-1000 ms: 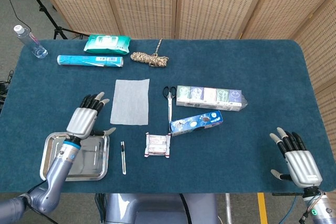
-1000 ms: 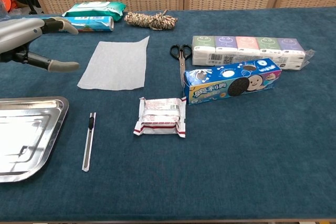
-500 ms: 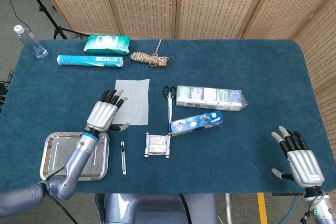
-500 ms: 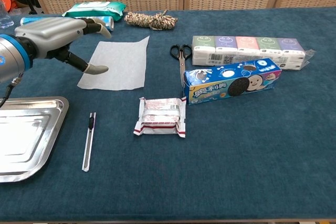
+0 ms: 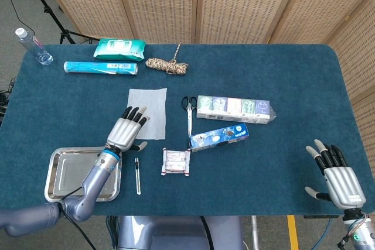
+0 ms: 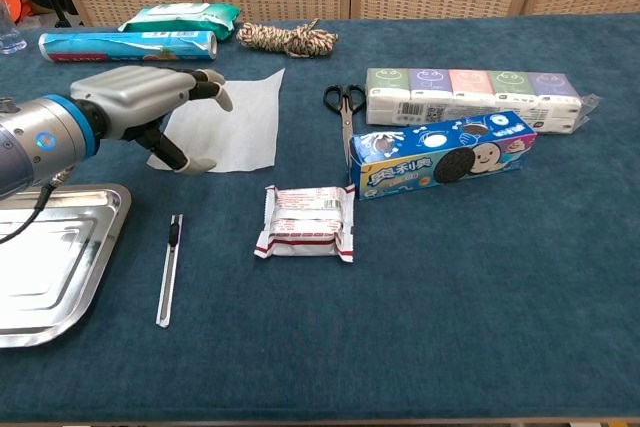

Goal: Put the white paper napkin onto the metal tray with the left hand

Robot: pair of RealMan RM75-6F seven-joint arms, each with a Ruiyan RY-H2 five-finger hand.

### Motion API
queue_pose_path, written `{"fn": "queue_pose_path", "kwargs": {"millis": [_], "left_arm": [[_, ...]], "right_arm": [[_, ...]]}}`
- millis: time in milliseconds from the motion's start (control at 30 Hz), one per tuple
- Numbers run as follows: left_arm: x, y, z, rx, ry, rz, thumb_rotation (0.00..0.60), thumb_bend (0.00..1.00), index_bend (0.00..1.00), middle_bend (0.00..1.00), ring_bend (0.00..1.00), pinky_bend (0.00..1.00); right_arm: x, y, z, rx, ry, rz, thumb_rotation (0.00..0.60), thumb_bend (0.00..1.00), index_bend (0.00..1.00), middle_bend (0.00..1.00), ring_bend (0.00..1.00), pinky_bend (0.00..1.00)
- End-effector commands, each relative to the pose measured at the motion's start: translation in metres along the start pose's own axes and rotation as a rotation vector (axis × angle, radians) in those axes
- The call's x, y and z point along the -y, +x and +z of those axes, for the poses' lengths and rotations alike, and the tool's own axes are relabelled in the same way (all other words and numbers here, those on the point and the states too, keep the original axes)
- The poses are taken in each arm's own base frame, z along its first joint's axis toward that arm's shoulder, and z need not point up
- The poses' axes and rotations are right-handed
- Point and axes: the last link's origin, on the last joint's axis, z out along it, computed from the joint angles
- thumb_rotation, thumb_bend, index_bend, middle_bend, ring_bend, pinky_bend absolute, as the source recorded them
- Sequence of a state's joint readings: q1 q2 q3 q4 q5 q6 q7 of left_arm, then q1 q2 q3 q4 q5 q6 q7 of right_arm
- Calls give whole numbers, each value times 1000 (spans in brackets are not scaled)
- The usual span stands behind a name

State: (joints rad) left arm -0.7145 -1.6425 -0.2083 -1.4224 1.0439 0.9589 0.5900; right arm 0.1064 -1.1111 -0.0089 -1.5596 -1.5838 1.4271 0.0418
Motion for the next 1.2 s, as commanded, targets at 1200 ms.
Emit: {"fn": "queue_pose_path", "kwargs": {"millis": [1200], "left_arm": [[-12,-19,13,53,6,17,521,342,292,0,0,0]], "right_arm": [[-3,3,0,-30,1,23,600,0,112,0,0,0]]}}
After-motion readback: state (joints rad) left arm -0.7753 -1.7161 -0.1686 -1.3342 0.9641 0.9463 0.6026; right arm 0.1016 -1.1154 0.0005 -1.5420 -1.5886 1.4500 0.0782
